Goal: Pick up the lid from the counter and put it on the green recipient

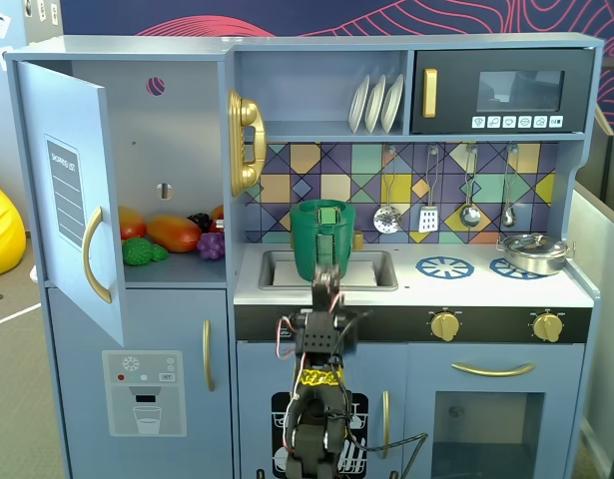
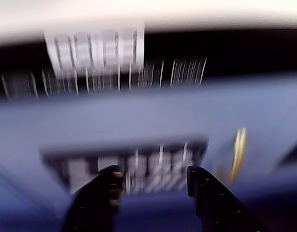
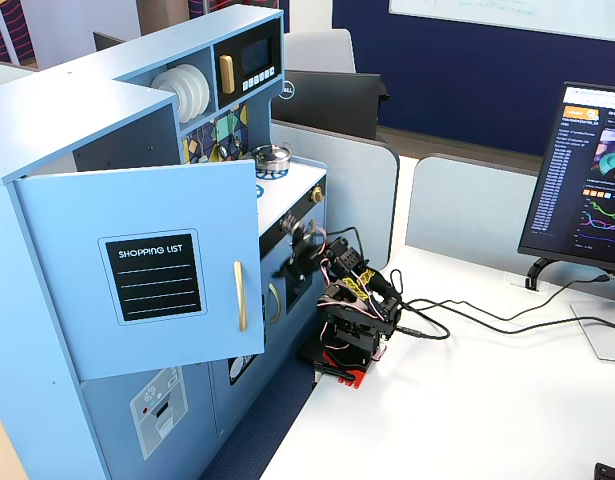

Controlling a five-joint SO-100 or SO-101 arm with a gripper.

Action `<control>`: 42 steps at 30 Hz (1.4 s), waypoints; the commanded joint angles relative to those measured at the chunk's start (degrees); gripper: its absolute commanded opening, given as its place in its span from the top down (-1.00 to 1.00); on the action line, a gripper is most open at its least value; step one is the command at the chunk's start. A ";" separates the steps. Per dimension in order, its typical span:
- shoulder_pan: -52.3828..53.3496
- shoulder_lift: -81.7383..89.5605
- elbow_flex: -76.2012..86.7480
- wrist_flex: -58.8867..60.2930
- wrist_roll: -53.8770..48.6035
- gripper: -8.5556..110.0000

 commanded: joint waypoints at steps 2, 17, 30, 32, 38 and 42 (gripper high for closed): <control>-2.37 3.96 9.40 4.57 4.48 0.86; -8.70 3.96 23.47 19.34 14.77 0.86; -6.86 3.96 23.47 21.01 9.93 0.83; -6.86 3.96 23.47 21.01 9.93 0.83; -6.86 3.96 23.47 21.01 9.93 0.83; -6.86 3.96 23.47 21.01 9.93 0.83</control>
